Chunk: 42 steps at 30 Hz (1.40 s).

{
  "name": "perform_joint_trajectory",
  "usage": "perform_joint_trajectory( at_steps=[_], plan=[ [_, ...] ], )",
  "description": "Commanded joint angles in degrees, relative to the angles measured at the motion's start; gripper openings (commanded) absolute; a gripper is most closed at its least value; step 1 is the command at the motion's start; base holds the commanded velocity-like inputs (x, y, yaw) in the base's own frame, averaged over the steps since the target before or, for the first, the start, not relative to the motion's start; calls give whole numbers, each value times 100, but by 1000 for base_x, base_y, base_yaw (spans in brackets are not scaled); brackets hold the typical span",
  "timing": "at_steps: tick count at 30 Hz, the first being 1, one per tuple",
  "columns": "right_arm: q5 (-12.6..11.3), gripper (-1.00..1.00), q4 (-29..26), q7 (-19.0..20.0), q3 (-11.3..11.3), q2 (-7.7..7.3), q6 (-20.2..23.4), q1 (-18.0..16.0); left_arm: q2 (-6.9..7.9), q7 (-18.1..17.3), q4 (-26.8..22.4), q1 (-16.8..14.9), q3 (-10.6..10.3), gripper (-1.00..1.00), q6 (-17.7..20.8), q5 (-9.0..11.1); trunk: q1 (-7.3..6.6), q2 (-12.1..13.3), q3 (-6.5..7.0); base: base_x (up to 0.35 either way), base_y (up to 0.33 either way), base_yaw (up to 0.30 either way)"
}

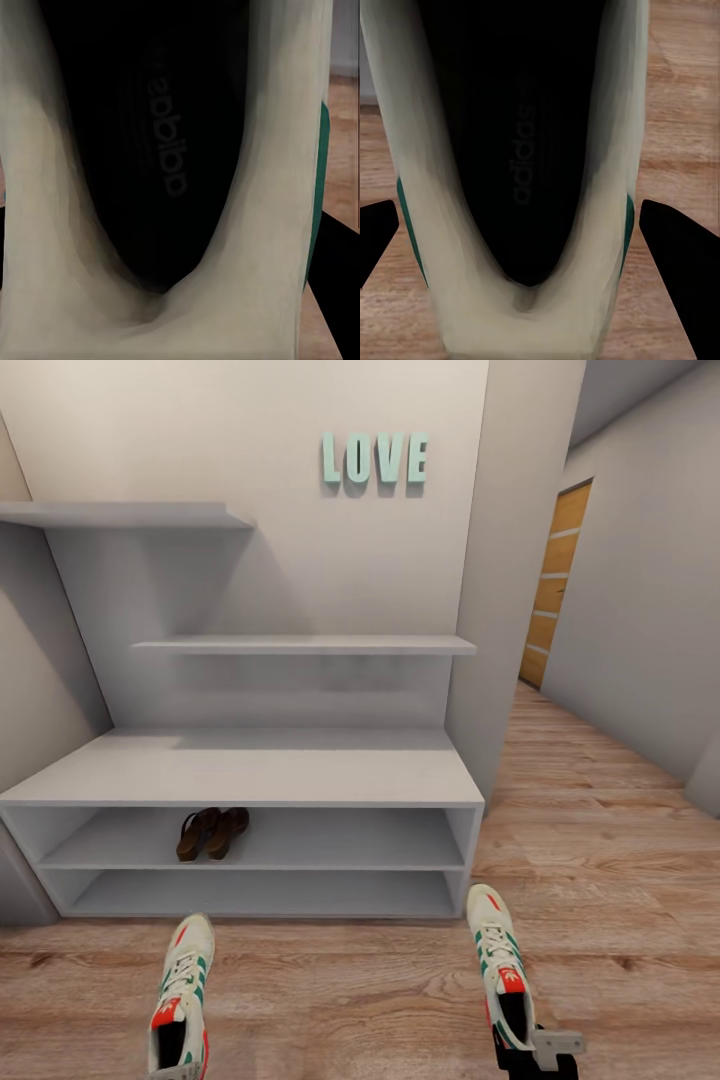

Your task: Pick up the two gym shoes and the two sandals from the corridor floor and place them onto the hallstand (shoe rack) in the corridor, making sure they are on the rack and not on the floor. Arrange them so the two gym shoes are next to each other and the two sandals are next to each other.

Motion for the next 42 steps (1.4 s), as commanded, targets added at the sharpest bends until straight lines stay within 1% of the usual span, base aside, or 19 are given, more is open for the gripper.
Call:
perform_joint_trajectory(
  at_steps=[1, 3, 4, 6, 8, 9, 10, 14, 17, 18, 19, 20, 22, 24, 31, 35, 37, 40, 42],
  plan=[
    [56, -100, 5, -25, -25, -7, -16, -4, -6, -44, -1, -25, 35, -100, -11, -50, -1, -2, -5, 0, 0, 0],
    [36, -100, 5, -31, -63, -84, -14, -4, -20, -46, -17, -160, -33, -100, 31, -112, -1, -2, -5, 0, 0, 0],
    [-4, -100, 5, -30, -136, -159, -11, -4, -31, -46, -12, -292, -85, -100, 100, -161, -1, -2, -5, 0, 0, 0],
    [-54, -100, 5, -30, -253, -226, -10, -4, -43, -45, -6, -434, -137, -100, 224, -214, -1, -2, -5, 0, 0, 0],
    [-144, -100, 2, -30, -563, -309, -8, -4, -73, -43, -5, -712, -234, -100, 651, -304, -1, -2, -5, 0, 0, 0],
    [-159, -100, 1, -28, -645, -330, -8, -4, -81, -45, -5, -780, -254, -100, 782, -318, -1, -2, -5, 0, 0, 0],
    [-180, -100, -1, -26, -802, -387, -4, -4, -97, -50, -6, -916, -292, -100, 1058, -338, -1, -2, -5, 0, 0, 0],
    [-210, -100, 2, -21, -1136, -602, 7, -4, -150, -60, -52, -1366, -363, -100, 1844, -358, -1, -2, -5, 0, 0, 0],
    [-222, -100, 4, -10, -1241, -723, 10, -4, -253, -56, -65, -1932, -530, -100, 2591, -369, -1, -2, -5, 0, 0, 0],
    [-222, -100, 5, -9, -1247, -732, 10, -4, -267, -55, -65, -2014, -569, -100, 2713, -370, -1, -2, -5, 0, 0, 0],
    [-216, -100, 5, 1, -1252, -747, 11, -4, -345, -54, -68, -2349, -714, -100, 3220, -367, -1, -2, -5, 0, 0, 0],
    [-214, -100, 5, 4, -1251, -749, 11, -4, -365, -54, -68, -2426, -739, -100, 3337, -367, -1, -2, -5, 0, 0, 0],
    [-206, -100, 5, 11, -1236, -743, 11, -4, -434, -57, -72, -2758, -809, -100, 3882, -365, -1, -2, -5, 0, 0, 0],
    [-208, -100, 12, 14, -1229, -702, 17, -4, -409, -45, -90, -2992, -843, -100, 4325, -354, -1, -2, -5, 0, 0, 0],
    [-216, -100, 14, 14, -1242, -700, 38, -4, -382, -54, -108, -3151, -855, -100, 4978, -370, -1, -2, -5, 0, 0, 0],
    [-222, -100, -2, 14, -1251, -704, 259, -4, -378, -60, -240, -3166, -889, -100, 5125, -373, -1, -2, -5, 0, 0, 0],
    [-227, -100, -34, 18, -1250, -696, 556, -4, -372, -57, -352, -3142, -1032, -100, 5169, -373, -1, -2, -5, 0, 0, 0],
    [-230, -100, -48, 15, -1247, -683, 656, -4, -375, -55, -388, -3133, -1110, -100, 5186, -374, -1, -2, -5, 0, 0, 0],
    [-237, -100, -50, 14, -1250, -680, 683, -4, -374, -58, -396, -3142, -1128, -100, 5191, -368, 43, -82, -42, 0, 0, 0]
  ],
)
